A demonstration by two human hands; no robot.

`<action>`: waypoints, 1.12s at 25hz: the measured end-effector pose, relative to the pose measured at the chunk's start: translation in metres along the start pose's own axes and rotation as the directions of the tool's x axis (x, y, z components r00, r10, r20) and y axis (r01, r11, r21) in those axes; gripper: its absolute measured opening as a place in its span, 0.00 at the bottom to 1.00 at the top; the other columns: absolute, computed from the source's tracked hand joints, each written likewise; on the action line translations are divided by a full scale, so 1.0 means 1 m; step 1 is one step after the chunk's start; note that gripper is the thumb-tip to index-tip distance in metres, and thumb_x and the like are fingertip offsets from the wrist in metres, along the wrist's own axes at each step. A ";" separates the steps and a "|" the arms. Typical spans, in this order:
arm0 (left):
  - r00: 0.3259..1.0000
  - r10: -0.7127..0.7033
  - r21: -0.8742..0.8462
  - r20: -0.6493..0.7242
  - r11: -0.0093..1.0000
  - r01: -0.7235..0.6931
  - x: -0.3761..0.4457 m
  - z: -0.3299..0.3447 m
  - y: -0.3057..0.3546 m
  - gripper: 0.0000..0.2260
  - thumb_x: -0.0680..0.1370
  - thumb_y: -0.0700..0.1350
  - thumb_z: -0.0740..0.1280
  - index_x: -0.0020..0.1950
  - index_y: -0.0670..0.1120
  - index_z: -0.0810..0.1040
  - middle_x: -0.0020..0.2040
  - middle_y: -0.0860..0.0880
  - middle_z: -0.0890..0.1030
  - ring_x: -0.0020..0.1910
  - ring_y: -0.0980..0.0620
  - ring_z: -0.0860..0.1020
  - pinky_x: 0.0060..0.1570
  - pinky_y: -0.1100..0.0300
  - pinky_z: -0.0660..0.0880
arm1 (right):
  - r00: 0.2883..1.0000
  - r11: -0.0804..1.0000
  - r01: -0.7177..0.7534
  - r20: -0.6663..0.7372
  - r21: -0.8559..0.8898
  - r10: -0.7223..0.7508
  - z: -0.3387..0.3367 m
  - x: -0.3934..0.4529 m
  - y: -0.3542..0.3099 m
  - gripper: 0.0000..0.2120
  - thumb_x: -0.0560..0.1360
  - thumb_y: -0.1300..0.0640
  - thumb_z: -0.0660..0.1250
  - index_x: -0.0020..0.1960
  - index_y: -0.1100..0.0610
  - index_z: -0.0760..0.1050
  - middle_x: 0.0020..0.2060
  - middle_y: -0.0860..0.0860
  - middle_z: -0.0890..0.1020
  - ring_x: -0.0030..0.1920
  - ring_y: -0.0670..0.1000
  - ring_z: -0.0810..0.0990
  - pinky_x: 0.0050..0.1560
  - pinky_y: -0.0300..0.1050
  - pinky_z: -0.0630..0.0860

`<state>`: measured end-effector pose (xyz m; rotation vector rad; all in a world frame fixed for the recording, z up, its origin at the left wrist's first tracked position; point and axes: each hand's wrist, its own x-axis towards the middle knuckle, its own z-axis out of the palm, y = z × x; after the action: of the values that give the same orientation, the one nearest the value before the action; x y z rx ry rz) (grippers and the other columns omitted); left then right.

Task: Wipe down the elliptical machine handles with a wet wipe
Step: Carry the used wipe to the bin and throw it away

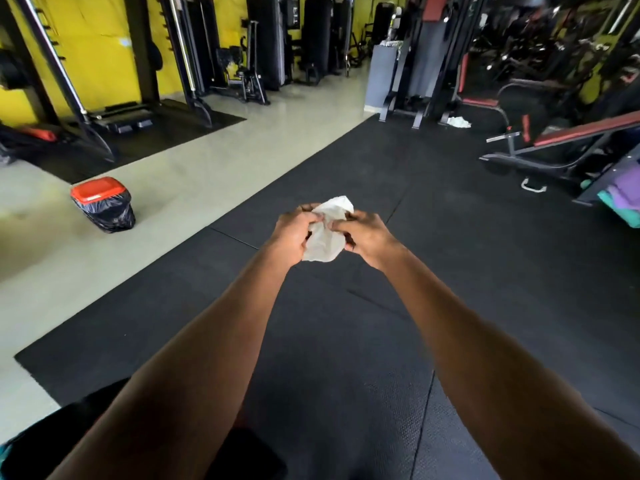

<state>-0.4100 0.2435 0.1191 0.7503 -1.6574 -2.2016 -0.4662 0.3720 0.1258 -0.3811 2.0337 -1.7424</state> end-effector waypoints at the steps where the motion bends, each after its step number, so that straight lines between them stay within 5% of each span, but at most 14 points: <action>1: 1.000 -0.012 -0.023 -0.009 1.000 0.011 0.027 0.010 0.004 0.10 0.71 0.45 0.72 0.51 0.46 0.81 0.52 0.41 0.83 0.45 0.44 0.82 0.49 0.52 0.80 | 1.000 1.000 -0.018 0.022 -0.006 0.018 -0.007 0.031 -0.006 0.10 0.72 0.64 0.71 0.53 0.62 0.80 0.45 0.56 0.83 0.42 0.51 0.82 0.48 0.48 0.81; 4: 0.992 -0.122 0.014 0.016 0.993 0.121 0.080 0.016 0.014 0.27 0.69 0.62 0.73 0.60 0.46 0.79 0.56 0.43 0.83 0.52 0.44 0.82 0.57 0.48 0.78 | 0.999 0.999 0.003 -0.035 0.051 -0.001 -0.009 0.108 -0.025 0.09 0.74 0.63 0.70 0.54 0.61 0.79 0.45 0.54 0.83 0.41 0.50 0.83 0.38 0.39 0.80; 8: 0.982 -0.097 -0.045 -0.163 0.995 0.091 0.163 -0.017 0.031 0.18 0.76 0.47 0.71 0.62 0.40 0.78 0.54 0.43 0.82 0.47 0.46 0.81 0.45 0.55 0.79 | 0.990 0.999 -0.037 0.139 0.028 0.033 0.032 0.205 -0.036 0.05 0.75 0.62 0.68 0.51 0.57 0.77 0.39 0.49 0.81 0.41 0.49 0.80 0.38 0.40 0.78; 11: 0.961 -0.060 -0.112 -0.271 0.993 0.030 0.229 -0.066 0.050 0.10 0.78 0.42 0.67 0.58 0.43 0.78 0.57 0.42 0.81 0.53 0.43 0.80 0.58 0.49 0.77 | 0.904 0.999 -0.053 0.426 0.009 0.044 0.085 0.280 -0.041 0.10 0.76 0.67 0.63 0.52 0.54 0.76 0.42 0.49 0.81 0.42 0.48 0.80 0.44 0.41 0.77; 13: 0.937 -0.064 -0.250 -0.342 0.968 -0.025 0.279 -0.100 0.063 0.05 0.79 0.42 0.63 0.50 0.45 0.78 0.46 0.44 0.82 0.44 0.45 0.81 0.48 0.54 0.79 | 0.881 0.999 -0.043 0.473 0.024 0.026 0.126 0.341 -0.051 0.13 0.74 0.70 0.62 0.50 0.55 0.76 0.42 0.51 0.81 0.42 0.48 0.80 0.41 0.41 0.76; 16: 0.893 0.001 -0.311 -0.451 0.937 -0.158 0.351 -0.156 0.091 0.09 0.76 0.39 0.60 0.39 0.46 0.77 0.34 0.47 0.78 0.32 0.48 0.76 0.30 0.63 0.70 | 0.839 0.997 -0.047 0.544 0.063 0.005 0.194 0.420 -0.078 0.17 0.73 0.74 0.55 0.41 0.55 0.77 0.32 0.48 0.81 0.33 0.46 0.77 0.33 0.38 0.70; 20: 0.802 0.001 -0.330 -0.597 0.911 -0.247 0.436 -0.232 0.151 0.11 0.74 0.35 0.57 0.35 0.46 0.75 0.36 0.48 0.78 0.35 0.50 0.74 0.34 0.62 0.69 | 0.798 0.997 -0.029 0.602 0.070 -0.019 0.285 0.514 -0.121 0.22 0.71 0.73 0.54 0.28 0.54 0.76 0.28 0.47 0.79 0.30 0.47 0.74 0.30 0.35 0.69; 24: 0.820 -0.011 -0.316 -0.573 0.925 -0.209 0.515 -0.300 0.197 0.13 0.78 0.46 0.60 0.35 0.45 0.75 0.29 0.50 0.78 0.30 0.51 0.75 0.33 0.62 0.71 | 0.776 0.996 -0.053 0.631 0.068 -0.002 0.369 0.616 -0.151 0.13 0.75 0.62 0.58 0.34 0.56 0.75 0.31 0.51 0.79 0.34 0.50 0.75 0.33 0.39 0.70; 28: 0.726 0.114 -0.101 -0.678 0.964 -0.245 0.634 -0.385 0.216 0.10 0.75 0.30 0.64 0.43 0.44 0.76 0.33 0.46 0.78 0.33 0.50 0.75 0.28 0.63 0.74 | 0.711 0.995 0.097 0.701 -0.032 -0.047 0.469 0.744 -0.154 0.08 0.74 0.54 0.68 0.39 0.56 0.76 0.35 0.52 0.79 0.38 0.52 0.77 0.36 0.42 0.71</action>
<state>-0.7347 -0.4571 0.0971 1.1055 -1.0829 -1.6222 -0.8928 -0.4125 0.1148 -0.9909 1.5145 -1.2703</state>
